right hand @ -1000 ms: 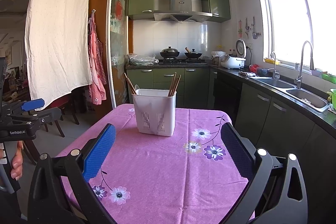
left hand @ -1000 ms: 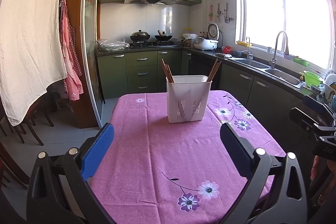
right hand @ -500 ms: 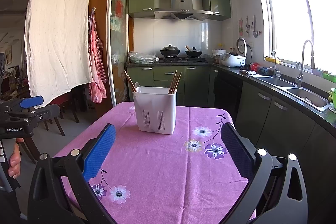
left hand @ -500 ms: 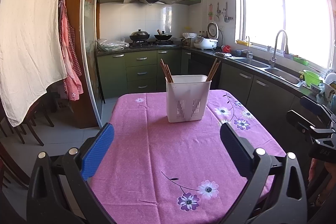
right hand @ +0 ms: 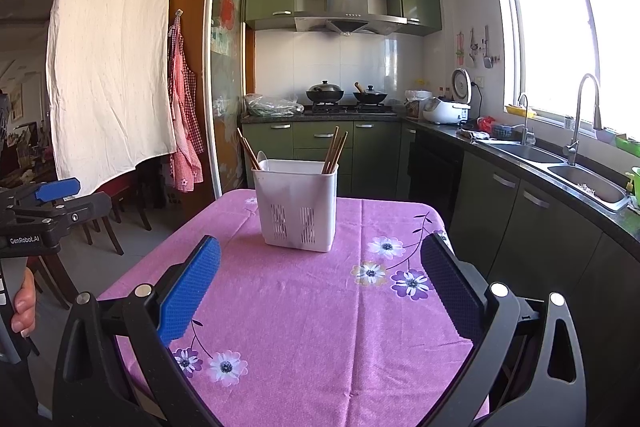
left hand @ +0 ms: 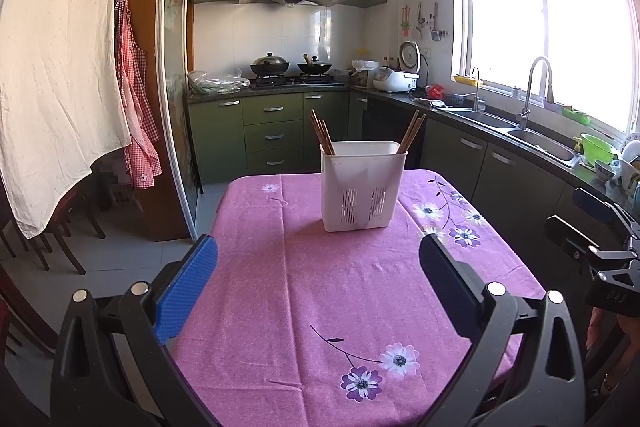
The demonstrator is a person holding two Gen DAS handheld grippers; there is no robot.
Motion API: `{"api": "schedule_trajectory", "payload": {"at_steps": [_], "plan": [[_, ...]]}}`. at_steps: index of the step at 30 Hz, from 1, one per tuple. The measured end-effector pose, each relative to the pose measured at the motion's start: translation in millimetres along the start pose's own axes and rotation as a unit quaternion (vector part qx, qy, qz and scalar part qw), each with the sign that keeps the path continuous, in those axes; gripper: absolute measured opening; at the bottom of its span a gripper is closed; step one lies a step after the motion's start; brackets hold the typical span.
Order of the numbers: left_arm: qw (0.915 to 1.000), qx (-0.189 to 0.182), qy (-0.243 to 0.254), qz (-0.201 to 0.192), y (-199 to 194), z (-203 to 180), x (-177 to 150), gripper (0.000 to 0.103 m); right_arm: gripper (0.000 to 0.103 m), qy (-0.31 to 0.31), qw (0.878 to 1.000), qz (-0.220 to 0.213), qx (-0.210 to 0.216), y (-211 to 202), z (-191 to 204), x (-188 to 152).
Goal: Organize utensils
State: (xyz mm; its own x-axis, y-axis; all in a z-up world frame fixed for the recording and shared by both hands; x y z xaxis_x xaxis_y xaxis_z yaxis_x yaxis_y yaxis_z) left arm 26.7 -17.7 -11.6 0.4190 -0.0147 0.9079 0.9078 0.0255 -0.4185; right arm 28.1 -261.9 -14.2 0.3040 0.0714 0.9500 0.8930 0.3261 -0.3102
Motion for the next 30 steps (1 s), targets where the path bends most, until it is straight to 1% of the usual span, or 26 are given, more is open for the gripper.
{"api": "schedule_trajectory", "payload": {"at_steps": [15,19,22,24,28,30], "plan": [[0.9998,0.017,0.008,0.006,4,-3,-4,0.096,0.098,-0.004,1.0,0.007,0.002,4,0,-2],[0.9998,0.014,0.007,0.007,3,-3,-5,0.096,0.098,-0.004,1.0,0.009,0.002,6,1,-3],[0.9998,0.018,0.013,0.001,3,-3,-4,0.096,0.098,-0.006,1.0,0.01,0.003,7,0,-5],[0.9997,0.013,0.02,-0.003,4,-6,-3,0.096,0.098,-0.006,1.0,0.012,0.003,8,0,-4],[0.9996,-0.011,0.024,0.006,8,-12,-5,0.096,0.098,-0.007,1.0,0.015,0.004,10,0,-6],[0.9996,-0.006,0.029,0.004,9,-13,-5,0.096,0.098,-0.007,1.0,0.016,0.005,11,0,-5]]}}
Point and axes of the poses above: each gripper's, at about its wrist camera, not at the fingertips, and y roughly the way its jaws point, z to its left, x to its top, the point moved 7 cm from there along y, roughly the way its jaws point, and after that the axes turned 2 degrees about x, right-handed, at the moved point
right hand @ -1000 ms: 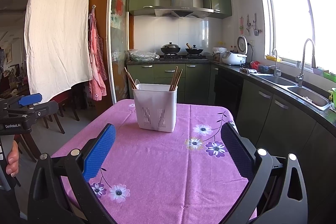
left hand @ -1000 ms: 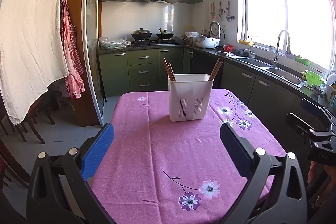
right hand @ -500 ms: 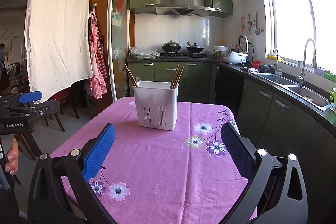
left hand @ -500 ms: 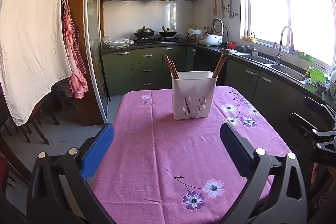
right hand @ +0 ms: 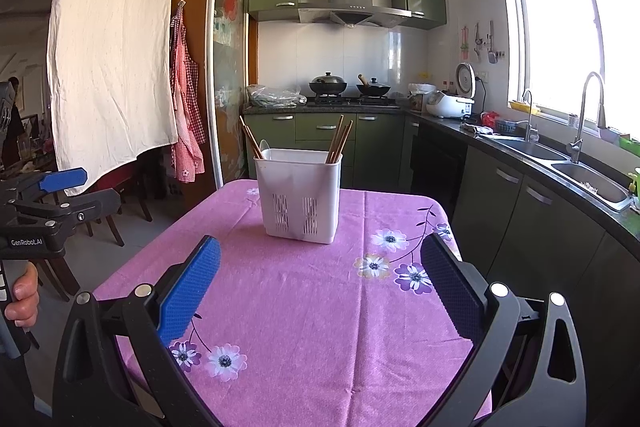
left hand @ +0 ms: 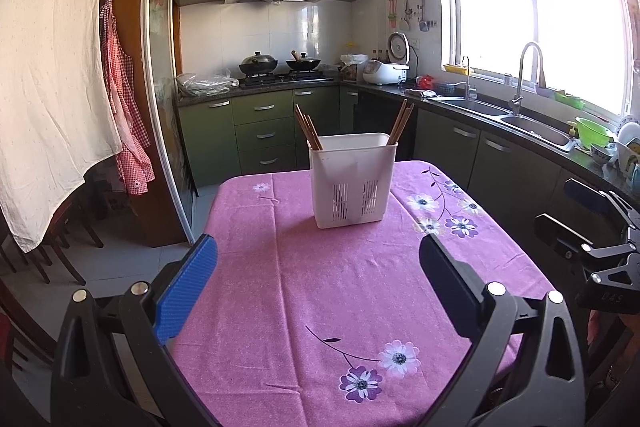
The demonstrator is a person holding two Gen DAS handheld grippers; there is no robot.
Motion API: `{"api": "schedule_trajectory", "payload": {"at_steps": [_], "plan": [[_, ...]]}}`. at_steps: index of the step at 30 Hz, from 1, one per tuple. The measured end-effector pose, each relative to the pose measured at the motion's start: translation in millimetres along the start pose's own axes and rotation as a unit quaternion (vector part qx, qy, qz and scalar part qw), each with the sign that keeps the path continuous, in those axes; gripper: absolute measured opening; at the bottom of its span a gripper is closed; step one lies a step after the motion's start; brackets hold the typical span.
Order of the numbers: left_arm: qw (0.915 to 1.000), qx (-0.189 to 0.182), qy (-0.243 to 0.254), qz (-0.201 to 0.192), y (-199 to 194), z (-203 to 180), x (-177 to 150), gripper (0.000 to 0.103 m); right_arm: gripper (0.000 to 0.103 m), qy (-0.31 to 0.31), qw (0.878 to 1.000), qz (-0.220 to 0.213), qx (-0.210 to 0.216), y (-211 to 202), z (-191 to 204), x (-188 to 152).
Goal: Organize utensils
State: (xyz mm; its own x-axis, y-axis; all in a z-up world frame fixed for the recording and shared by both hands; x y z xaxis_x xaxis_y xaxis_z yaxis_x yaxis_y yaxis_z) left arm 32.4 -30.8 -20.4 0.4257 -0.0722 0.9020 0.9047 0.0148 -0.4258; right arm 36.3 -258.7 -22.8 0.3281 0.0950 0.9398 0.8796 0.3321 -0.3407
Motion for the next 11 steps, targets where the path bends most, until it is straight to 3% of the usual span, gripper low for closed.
{"api": "schedule_trajectory", "payload": {"at_steps": [7,11], "plan": [[0.9998,0.019,0.0,0.0,2.0,3.0,1.1,0.096,0.098,0.001,1.0,0.002,-0.001,2.2,-0.9,-1.1],[0.9999,0.011,-0.004,0.002,2.9,3.3,0.8,0.096,0.098,0.002,1.0,0.002,-0.001,2.6,-1.1,-1.6]]}}
Point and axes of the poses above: each gripper's, at about its wrist camera, not at the fingertips, and y roughly the way its jaws point, z to its left, x to its top, the point moved 7 cm from there along y, roughly the way its jaws point, and after that the axes turned 2 degrees about x, right-handed, at the moved point
